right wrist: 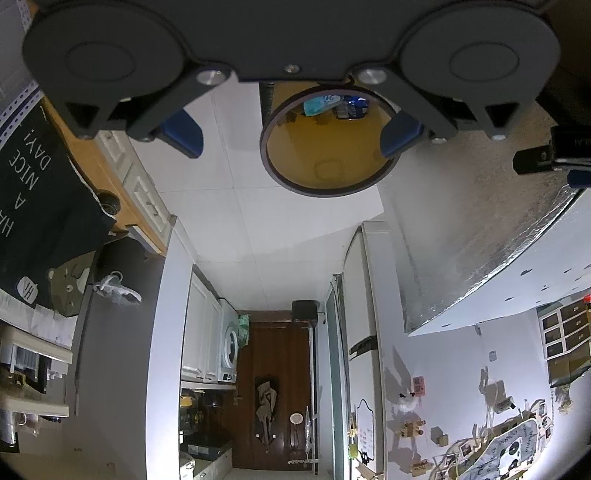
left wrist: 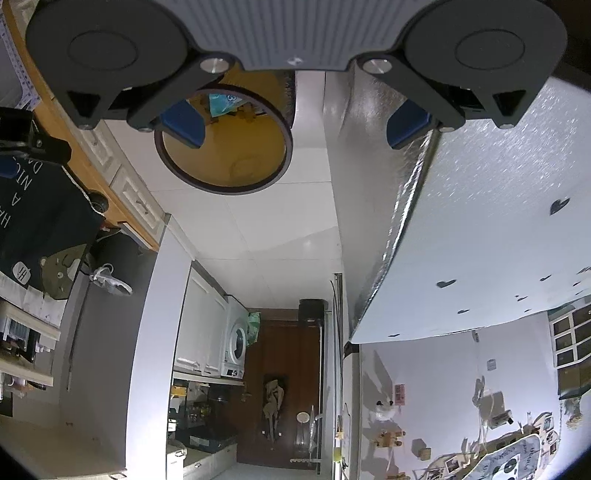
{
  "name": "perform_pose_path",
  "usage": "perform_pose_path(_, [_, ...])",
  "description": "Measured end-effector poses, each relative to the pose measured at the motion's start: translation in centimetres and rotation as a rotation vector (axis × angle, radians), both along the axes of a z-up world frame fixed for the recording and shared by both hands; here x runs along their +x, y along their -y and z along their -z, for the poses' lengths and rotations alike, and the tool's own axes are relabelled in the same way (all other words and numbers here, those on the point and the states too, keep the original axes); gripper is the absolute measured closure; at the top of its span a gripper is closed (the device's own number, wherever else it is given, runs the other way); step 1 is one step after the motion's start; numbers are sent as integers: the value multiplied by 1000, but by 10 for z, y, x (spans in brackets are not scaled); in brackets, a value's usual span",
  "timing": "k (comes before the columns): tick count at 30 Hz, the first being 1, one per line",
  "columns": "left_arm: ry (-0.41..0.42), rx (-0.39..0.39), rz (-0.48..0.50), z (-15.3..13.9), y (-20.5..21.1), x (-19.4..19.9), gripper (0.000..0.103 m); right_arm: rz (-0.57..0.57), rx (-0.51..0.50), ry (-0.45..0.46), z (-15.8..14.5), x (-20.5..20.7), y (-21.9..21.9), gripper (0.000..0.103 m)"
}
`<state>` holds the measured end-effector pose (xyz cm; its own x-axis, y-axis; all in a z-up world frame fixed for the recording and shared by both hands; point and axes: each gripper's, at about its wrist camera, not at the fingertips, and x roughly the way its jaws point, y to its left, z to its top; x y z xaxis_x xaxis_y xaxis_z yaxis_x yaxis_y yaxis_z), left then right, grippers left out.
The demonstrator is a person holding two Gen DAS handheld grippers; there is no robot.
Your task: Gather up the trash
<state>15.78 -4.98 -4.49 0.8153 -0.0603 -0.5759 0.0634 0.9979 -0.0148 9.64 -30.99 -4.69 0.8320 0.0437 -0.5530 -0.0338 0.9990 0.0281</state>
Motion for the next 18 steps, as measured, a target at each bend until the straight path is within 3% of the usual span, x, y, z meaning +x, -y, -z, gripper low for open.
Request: perform_pose_path(18, [29,11,-9,0,-6,-22,0,-3,-3,19,1,-21,-10,0])
